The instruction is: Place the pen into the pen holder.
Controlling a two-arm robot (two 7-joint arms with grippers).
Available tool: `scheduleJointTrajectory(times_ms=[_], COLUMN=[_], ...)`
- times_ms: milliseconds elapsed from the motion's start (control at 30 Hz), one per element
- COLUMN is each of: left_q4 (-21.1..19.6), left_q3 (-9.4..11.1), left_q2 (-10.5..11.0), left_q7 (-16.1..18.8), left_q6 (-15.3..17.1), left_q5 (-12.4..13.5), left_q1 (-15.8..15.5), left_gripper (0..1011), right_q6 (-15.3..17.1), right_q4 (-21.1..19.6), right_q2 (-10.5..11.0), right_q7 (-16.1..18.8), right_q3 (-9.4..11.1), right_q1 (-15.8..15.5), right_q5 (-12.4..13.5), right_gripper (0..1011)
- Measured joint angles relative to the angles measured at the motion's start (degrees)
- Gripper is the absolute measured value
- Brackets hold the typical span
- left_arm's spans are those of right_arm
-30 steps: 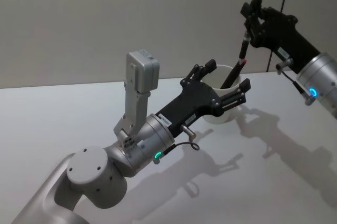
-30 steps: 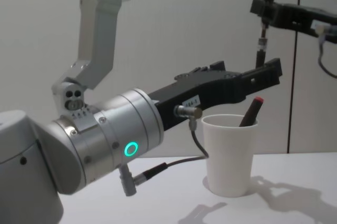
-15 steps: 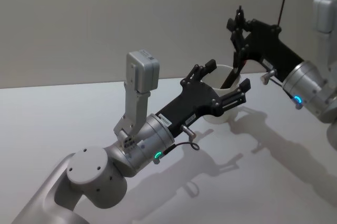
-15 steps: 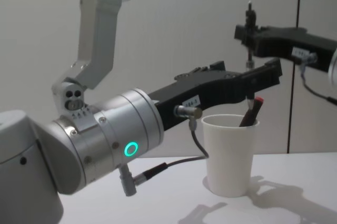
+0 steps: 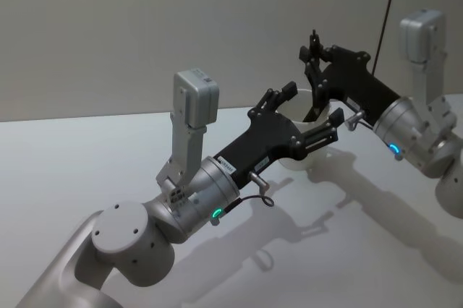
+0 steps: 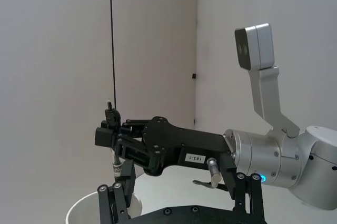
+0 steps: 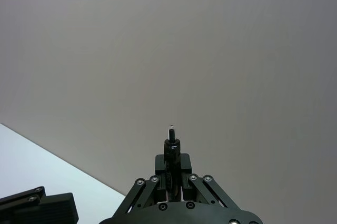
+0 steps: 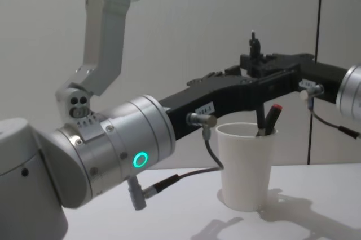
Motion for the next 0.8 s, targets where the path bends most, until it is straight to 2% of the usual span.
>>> scheduleJointTrajectory(times_ms=[100, 133, 233, 333, 367, 467, 500, 600, 633, 667, 700, 800], left_q4=[0.0, 0.0, 0.0, 0.0, 0.0, 0.0, 0.0, 0.0, 0.0, 0.0, 0.0, 0.0], left_q3=[0.0, 0.0, 0.0, 0.0, 0.0, 0.0, 0.0, 0.0, 0.0, 0.0, 0.0, 0.0], left_q2=[0.0, 0.0, 0.0, 0.0, 0.0, 0.0, 0.0, 0.0, 0.0, 0.0, 0.0, 0.0], left_q7=[0.0, 0.0, 0.0, 0.0, 0.0, 0.0, 0.0, 0.0, 0.0, 0.0, 0.0, 0.0], left_q6=[0.0, 0.0, 0.0, 0.0, 0.0, 0.0, 0.0, 0.0, 0.0, 0.0, 0.0, 0.0], left_q5=[0.0, 0.0, 0.0, 0.0, 0.0, 0.0, 0.0, 0.0, 0.0, 0.0, 0.0, 0.0], left_q1=[0.0, 0.0, 0.0, 0.0, 0.0, 0.0, 0.0, 0.0, 0.0, 0.0, 0.0, 0.0], left_gripper=[1001, 1001, 1001, 1001, 1001, 1001, 1001, 1001, 1001, 1001, 1001, 1001], right_q6=[-0.23, -0.27, -0.43, -0.52, -0.56, -0.63, -0.65, -0.7, -0.7, -0.72, -0.72, -0.75], right_q4=[0.53, 0.64, 1.16, 1.4, 1.55, 1.74, 1.8, 1.95, 1.99, 2.05, 2.05, 2.12], right_q2=[-0.14, -0.18, -0.35, -0.39, -0.41, -0.48, -0.5, -0.54, -0.55, -0.57, -0.57, -0.6], right_q7=[0.03, 0.04, 0.06, 0.07, 0.08, 0.1, 0.11, 0.11, 0.11, 0.11, 0.11, 0.11], right_q3=[-0.16, -0.2, -0.35, -0.42, -0.47, -0.53, -0.54, -0.59, -0.6, -0.62, -0.62, -0.64], right_q1=[0.1, 0.12, 0.23, 0.26, 0.28, 0.32, 0.33, 0.37, 0.37, 0.38, 0.38, 0.39], right_q5=[-0.43, -0.51, -0.9, -1.08, -1.19, -1.33, -1.37, -1.51, -1.53, -1.58, -1.58, -1.66], right_gripper=[181, 230, 284, 401, 401, 512, 512, 657, 657, 714, 714, 814])
